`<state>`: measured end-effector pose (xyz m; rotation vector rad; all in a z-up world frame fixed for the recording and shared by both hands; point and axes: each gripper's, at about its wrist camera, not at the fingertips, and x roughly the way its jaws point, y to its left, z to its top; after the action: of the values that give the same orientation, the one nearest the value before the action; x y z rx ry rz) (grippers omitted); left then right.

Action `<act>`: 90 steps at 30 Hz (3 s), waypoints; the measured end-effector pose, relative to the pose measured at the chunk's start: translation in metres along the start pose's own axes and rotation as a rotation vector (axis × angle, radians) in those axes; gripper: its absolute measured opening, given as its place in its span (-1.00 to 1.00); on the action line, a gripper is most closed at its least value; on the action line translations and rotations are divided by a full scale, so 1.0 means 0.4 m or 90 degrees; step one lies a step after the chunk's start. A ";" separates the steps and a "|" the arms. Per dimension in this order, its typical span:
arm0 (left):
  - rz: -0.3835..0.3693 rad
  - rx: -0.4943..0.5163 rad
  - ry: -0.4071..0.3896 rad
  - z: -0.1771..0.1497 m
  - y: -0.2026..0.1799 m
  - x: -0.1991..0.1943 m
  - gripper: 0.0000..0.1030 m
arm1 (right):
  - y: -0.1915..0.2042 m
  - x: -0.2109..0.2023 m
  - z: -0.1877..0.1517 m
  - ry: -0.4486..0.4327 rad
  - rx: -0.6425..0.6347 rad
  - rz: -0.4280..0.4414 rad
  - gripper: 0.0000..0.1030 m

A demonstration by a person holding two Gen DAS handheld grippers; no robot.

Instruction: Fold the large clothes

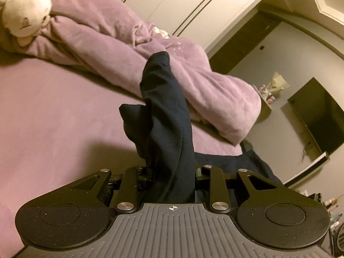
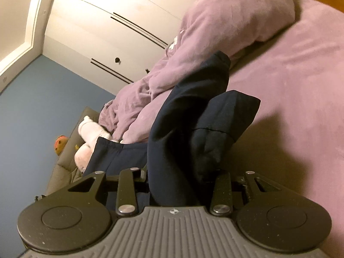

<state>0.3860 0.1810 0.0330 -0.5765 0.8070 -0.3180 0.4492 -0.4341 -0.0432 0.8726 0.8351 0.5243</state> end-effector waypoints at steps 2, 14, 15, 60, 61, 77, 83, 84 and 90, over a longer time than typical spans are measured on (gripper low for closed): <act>0.004 -0.006 0.013 -0.029 0.005 -0.032 -0.41 | -0.004 -0.025 -0.033 0.008 0.011 0.003 -0.28; 0.164 -0.052 0.042 -0.221 0.144 -0.090 -0.22 | -0.131 -0.114 -0.233 0.025 0.096 -0.067 -0.15; 0.197 -0.065 0.034 -0.225 0.158 -0.096 -0.21 | -0.148 -0.112 -0.232 0.024 0.115 -0.078 -0.01; 0.464 0.008 -0.139 -0.480 0.110 -0.071 0.60 | 0.078 -0.093 -0.504 -0.279 -0.249 -0.467 0.03; 0.442 -0.049 -0.147 -0.498 0.151 -0.121 0.60 | 0.092 -0.102 -0.531 -0.276 -0.254 -0.459 0.03; 0.051 -0.305 -0.057 -0.641 0.295 -0.129 0.60 | 0.238 0.100 -0.723 -0.142 -0.382 -0.411 -0.07; 0.008 -0.393 -0.064 -0.595 0.336 -0.050 0.70 | 0.230 0.149 -0.751 -0.114 -0.411 -0.435 -0.07; 0.004 -0.398 -0.068 -0.590 0.338 -0.050 0.53 | 0.225 0.158 -0.755 -0.107 -0.418 -0.439 -0.07; 0.016 -0.376 -0.067 -0.571 0.330 -0.054 0.17 | 0.251 0.153 -0.756 -0.132 -0.440 -0.436 -0.14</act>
<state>0.2068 0.2147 -0.1586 -1.1245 0.8045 -0.0164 0.2323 -0.1989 -0.0972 -0.0185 0.6416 0.0863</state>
